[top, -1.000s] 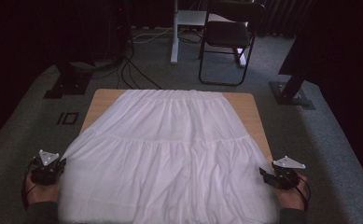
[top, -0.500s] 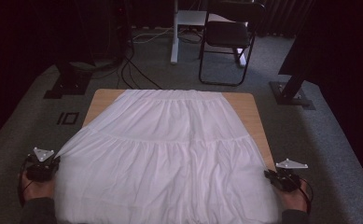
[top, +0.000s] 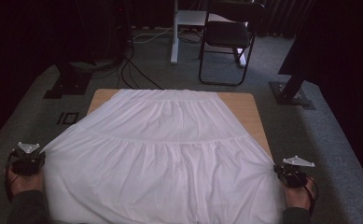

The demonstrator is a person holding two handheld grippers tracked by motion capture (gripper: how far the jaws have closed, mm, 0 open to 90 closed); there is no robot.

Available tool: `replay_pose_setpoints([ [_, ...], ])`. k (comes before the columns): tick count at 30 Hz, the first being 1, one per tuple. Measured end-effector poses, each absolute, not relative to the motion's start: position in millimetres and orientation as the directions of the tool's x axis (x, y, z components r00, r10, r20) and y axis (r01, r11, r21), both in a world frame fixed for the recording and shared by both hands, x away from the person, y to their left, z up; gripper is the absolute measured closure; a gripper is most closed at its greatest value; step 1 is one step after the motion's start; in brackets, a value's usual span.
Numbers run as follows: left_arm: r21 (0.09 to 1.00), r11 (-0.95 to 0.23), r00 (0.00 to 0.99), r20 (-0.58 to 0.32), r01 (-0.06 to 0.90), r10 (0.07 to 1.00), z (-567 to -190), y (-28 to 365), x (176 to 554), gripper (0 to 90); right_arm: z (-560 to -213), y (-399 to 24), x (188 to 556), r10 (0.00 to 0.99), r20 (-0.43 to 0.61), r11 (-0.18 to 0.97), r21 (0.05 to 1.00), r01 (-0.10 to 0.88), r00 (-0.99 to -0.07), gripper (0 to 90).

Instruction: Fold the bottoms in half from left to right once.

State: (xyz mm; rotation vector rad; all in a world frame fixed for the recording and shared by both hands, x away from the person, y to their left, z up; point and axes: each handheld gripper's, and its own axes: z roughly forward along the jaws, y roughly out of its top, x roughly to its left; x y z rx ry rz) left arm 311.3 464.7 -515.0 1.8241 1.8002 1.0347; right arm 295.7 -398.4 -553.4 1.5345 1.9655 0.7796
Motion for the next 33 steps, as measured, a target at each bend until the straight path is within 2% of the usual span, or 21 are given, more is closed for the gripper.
replay_pose_setpoints([
  [3,0.717,-0.09,-0.118,0.236,0.692,0.965,-514,470,312,88.5,-553,-403,296,0.977,-0.027,0.165,0.723,0.671,-0.211,88.4],
  [6,0.724,-0.075,-0.13,0.223,0.686,0.966,-513,471,311,88.5,-555,-400,295,0.97,-0.016,0.177,0.73,0.661,-0.241,88.2],
  [10,0.752,-0.097,-0.08,0.196,0.652,0.977,-507,460,303,88.4,-557,-389,293,0.955,-0.041,0.229,0.729,0.645,-0.293,87.9],
  [14,0.797,-0.105,-0.005,0.135,0.595,0.991,-492,447,289,88.3,-555,-383,294,0.952,-0.055,0.246,0.728,0.64,-0.302,85.2],
  [19,0.853,-0.134,0.1,0.097,0.505,0.99,-461,421,275,88.3,-554,-379,294,0.952,-0.07,0.249,0.739,0.626,-0.297,69.8],
  [22,0.868,-0.187,0.177,0.117,0.46,0.977,-442,399,272,88.2,-554,-377,293,0.955,-0.075,0.246,0.743,0.622,-0.289,61.9],
  [27,0.89,-0.246,0.31,0.127,0.385,0.942,-416,359,274,88.2,-553,-375,290,0.954,-0.069,0.241,0.754,0.611,-0.291,56.3],
  [30,0.898,-0.261,0.359,0.126,0.354,0.925,-407,343,277,88.1,-553,-374,289,0.953,-0.07,0.243,0.757,0.607,-0.296,55.0],
  [33,0.915,-0.282,0.449,0.131,0.289,0.884,-391,312,282,88.1,-552,-372,287,0.952,-0.068,0.243,0.759,0.604,-0.297,53.7],
])
